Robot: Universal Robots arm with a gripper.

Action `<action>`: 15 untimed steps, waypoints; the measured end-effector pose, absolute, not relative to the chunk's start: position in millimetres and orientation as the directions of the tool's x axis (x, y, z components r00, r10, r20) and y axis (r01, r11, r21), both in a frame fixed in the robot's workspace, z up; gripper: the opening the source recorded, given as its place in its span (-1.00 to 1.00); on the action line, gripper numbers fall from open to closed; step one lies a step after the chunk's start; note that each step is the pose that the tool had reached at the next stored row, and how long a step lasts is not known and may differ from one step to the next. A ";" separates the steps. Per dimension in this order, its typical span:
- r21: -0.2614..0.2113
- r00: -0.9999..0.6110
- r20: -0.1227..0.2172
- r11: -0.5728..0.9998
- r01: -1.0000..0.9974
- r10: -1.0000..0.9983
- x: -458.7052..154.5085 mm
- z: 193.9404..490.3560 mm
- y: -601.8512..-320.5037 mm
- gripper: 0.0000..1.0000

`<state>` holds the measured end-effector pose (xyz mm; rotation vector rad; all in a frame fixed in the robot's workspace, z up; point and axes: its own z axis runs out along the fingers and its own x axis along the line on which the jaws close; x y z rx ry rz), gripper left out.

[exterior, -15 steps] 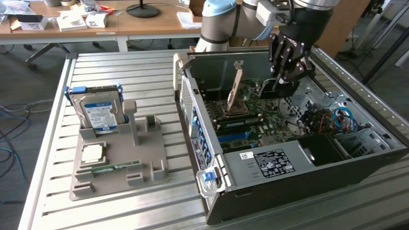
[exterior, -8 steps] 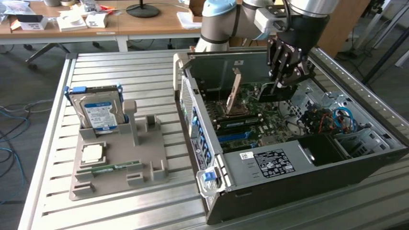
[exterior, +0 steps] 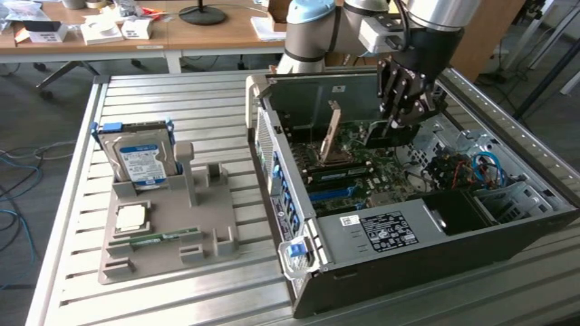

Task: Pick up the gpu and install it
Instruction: 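Insert the gpu into the slot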

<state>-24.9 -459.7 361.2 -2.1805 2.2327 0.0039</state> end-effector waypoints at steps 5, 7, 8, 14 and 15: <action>-0.013 -0.021 -0.017 0.022 -1.000 -1.000 -24.9 352.2 -459.8 -0.47; -0.013 -0.020 -0.017 0.021 -1.000 -1.000 -24.9 348.6 -459.9 -0.47; -0.013 -0.020 -0.016 0.020 -1.000 -1.000 -24.9 346.8 -459.9 -0.47; -0.013 -0.017 -0.017 0.017 -1.000 -1.000 -25.0 335.8 -459.9 -0.47; -0.013 -0.016 -0.017 0.016 -1.000 -1.000 -25.0 334.1 -459.9 -0.47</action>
